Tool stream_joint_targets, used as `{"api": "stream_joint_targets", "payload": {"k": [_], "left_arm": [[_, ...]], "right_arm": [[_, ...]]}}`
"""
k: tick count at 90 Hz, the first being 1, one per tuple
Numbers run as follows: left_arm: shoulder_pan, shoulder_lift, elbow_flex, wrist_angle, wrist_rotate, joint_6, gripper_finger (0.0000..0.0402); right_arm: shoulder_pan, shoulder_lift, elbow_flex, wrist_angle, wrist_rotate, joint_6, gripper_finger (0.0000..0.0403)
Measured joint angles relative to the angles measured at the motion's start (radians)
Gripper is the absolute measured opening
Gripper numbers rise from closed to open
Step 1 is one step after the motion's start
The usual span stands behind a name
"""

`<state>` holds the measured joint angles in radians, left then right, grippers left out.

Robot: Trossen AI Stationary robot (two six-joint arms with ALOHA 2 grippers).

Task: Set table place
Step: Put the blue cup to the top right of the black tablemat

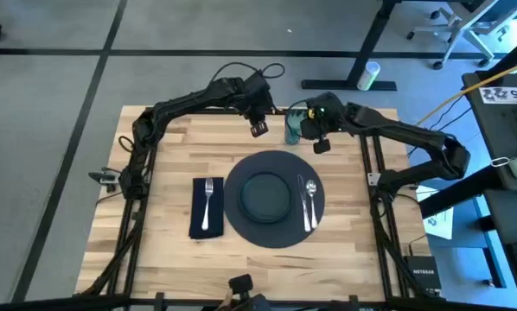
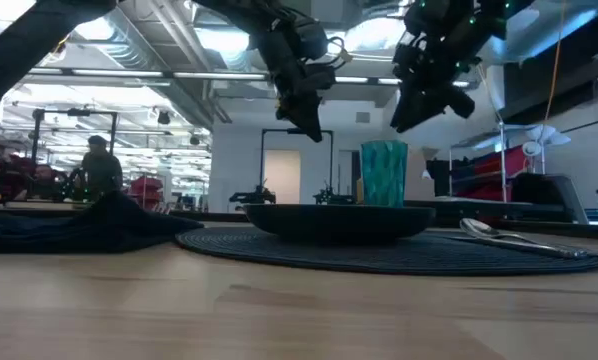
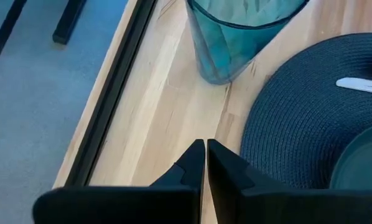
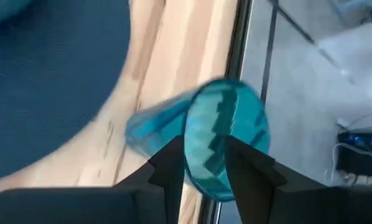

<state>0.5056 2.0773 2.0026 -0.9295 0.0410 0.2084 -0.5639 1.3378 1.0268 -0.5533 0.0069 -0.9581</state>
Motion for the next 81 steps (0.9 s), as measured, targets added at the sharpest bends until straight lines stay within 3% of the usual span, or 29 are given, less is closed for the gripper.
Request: {"api": "stream_joint_targets", "payload": {"k": [10, 25, 49, 81], "left_arm": [[0.001, 0.0, 0.0, 0.001, 0.0, 0.0, 0.0], [0.001, 0.0, 0.0, 0.001, 0.0, -0.003, 0.0], [-0.003, 0.0, 0.0, -0.011, 0.0, -0.015, 0.0], [-0.02, 0.0, 0.0, -0.032, 0.0, -0.019, 0.0]], "right_arm": [[-0.029, 0.047, -0.001, -0.009, -0.061, 0.004, 0.0101], [-0.033, 0.089, -0.001, -0.031, -0.069, -0.014, 0.0093], [-0.032, 0.086, 0.036, -0.17, -0.06, -0.019, 0.0007], [-0.03, 0.071, 0.062, -0.381, -0.132, 0.017, 0.0004]]}}
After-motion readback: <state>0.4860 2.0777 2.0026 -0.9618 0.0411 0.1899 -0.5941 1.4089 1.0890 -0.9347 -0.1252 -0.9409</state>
